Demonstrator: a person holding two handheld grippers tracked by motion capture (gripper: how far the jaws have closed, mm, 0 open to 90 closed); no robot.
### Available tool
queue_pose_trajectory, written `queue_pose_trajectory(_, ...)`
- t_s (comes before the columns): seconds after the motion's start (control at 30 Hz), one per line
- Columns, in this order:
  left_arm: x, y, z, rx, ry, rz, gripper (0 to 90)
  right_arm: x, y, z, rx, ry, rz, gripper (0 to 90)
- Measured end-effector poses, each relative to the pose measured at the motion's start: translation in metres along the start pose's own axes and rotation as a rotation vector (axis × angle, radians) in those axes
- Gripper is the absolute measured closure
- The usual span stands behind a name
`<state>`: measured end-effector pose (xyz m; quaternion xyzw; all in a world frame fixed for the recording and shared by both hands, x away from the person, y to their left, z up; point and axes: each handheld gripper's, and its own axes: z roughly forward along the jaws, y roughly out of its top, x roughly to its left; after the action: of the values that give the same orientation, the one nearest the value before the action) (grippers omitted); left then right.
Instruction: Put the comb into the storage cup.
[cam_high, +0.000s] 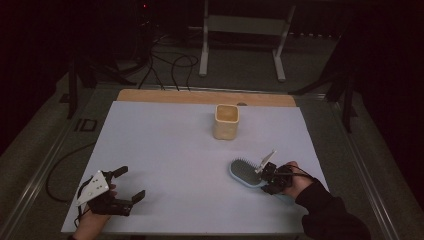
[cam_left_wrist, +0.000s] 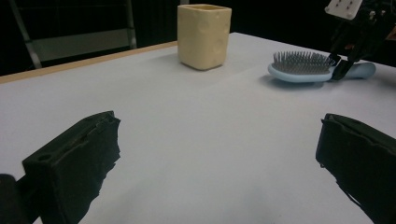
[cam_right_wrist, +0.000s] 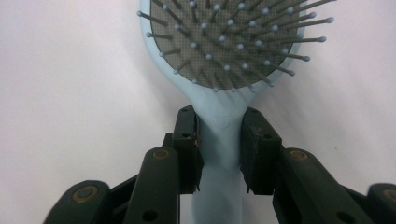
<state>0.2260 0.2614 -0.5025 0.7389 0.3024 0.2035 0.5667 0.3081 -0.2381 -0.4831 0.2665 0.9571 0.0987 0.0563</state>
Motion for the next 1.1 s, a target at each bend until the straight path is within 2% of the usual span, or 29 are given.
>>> queue_pose_trajectory(0.07,0.0,0.0,0.0,0.0,-0.001,0.0,0.0,0.0,0.001,-0.001,-0.009,0.013,-0.006,70.2)
queue_pose_trajectory(0.1,0.0,0.0,0.0,0.0,0.0,0.0,0.0,0.001,0.001,-0.002,-0.034,0.001,-0.003,70.1)
queue_pose_trajectory(0.17,0.0,0.0,0.0,0.0,0.0,-0.001,0.0,0.001,0.003,-0.004,-0.052,0.011,-0.003,70.2)
queue_pose_trajectory(0.2,0.0,0.0,0.0,0.0,0.0,0.0,0.0,0.001,0.003,-0.005,-0.08,0.003,0.006,70.2)
queue_pose_trajectory(0.27,0.0,0.0,0.0,0.001,0.001,0.002,0.0,0.001,0.005,-0.005,-0.111,0.017,0.016,70.1)
queue_pose_trajectory(0.37,0.0,0.0,0.0,0.001,0.001,0.001,0.0,0.002,0.008,-0.006,-0.185,0.013,0.06,70.1)
queue_pose_trajectory(0.4,0.0,0.0,0.0,0.001,0.001,0.001,0.0,0.003,0.009,-0.006,-0.196,0.029,0.065,70.1)
queue_pose_trajectory(0.43,0.0,0.0,0.0,0.001,0.001,0.001,0.0,0.004,0.011,-0.006,-0.218,0.015,0.074,70.2)
queue_pose_trajectory(0.5,0.0,0.0,0.0,0.001,0.0,0.001,0.0,0.003,0.012,-0.006,-0.23,0.027,0.081,70.2)
queue_pose_trajectory(0.53,0.0,0.0,0.0,0.001,0.0,0.001,0.0,0.004,0.014,-0.007,-0.265,0.015,0.089,70.2)
queue_pose_trajectory(0.73,0.001,0.0,0.0,0.001,0.0,0.0,0.0,0.005,0.02,-0.012,-0.31,0.009,0.094,70.1)
queue_pose_trajectory(0.97,0.001,0.0,0.0,0.001,0.0,0.001,0.0,0.007,0.031,-0.023,-0.395,-0.053,0.113,70.2)
queue_pose_trajectory(1.1,0.001,0.0,0.0,0.0,-0.001,-0.001,0.0,0.006,0.036,-0.027,-0.425,-0.069,0.129,70.1)
